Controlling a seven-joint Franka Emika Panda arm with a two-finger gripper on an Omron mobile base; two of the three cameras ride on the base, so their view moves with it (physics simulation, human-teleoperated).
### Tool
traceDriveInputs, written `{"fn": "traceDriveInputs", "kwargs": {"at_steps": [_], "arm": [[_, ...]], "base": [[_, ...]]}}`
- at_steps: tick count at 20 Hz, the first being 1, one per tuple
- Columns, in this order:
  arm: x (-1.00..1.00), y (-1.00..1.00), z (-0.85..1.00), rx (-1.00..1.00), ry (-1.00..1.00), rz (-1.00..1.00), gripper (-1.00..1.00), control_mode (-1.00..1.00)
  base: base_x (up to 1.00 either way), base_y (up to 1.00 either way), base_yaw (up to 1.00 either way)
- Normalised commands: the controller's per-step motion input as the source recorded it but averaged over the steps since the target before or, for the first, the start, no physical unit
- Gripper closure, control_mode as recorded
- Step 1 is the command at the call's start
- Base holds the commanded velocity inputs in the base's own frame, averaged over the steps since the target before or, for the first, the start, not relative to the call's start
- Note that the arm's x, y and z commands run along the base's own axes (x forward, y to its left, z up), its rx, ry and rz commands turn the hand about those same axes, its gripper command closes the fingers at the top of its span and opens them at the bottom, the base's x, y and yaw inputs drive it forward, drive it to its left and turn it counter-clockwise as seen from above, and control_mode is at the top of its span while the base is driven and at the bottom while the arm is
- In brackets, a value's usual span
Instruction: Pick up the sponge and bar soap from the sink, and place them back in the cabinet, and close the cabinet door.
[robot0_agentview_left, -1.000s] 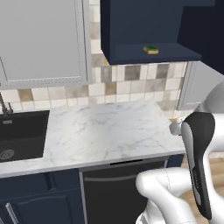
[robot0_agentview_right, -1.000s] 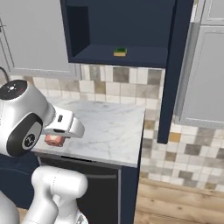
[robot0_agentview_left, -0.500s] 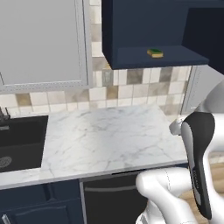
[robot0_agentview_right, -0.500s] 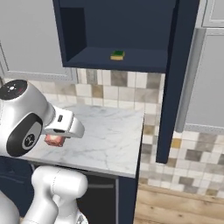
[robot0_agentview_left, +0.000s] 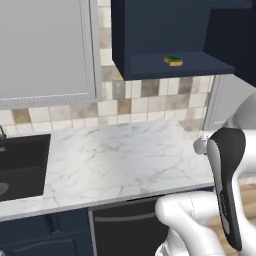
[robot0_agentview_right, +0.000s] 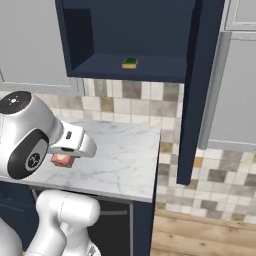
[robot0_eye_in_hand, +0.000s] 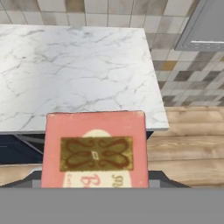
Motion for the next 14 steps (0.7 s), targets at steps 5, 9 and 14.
{"fn": "traceDriveInputs", "kwargs": {"at_steps": [5, 9, 14], "arm": [[0.00, 0.00, 0.00, 0.00, 0.00, 0.00, 1.00, 1.00], [0.00, 0.00, 0.00, 0.00, 0.00, 0.00, 1.00, 1.00], [0.00, 0.00, 0.00, 0.00, 0.00, 0.00, 1.00, 1.00]], "base": [[0.18, -0.09, -0.02], [0.25, -0.10, 0.00], [0.37, -0.17, 0.00]]}}
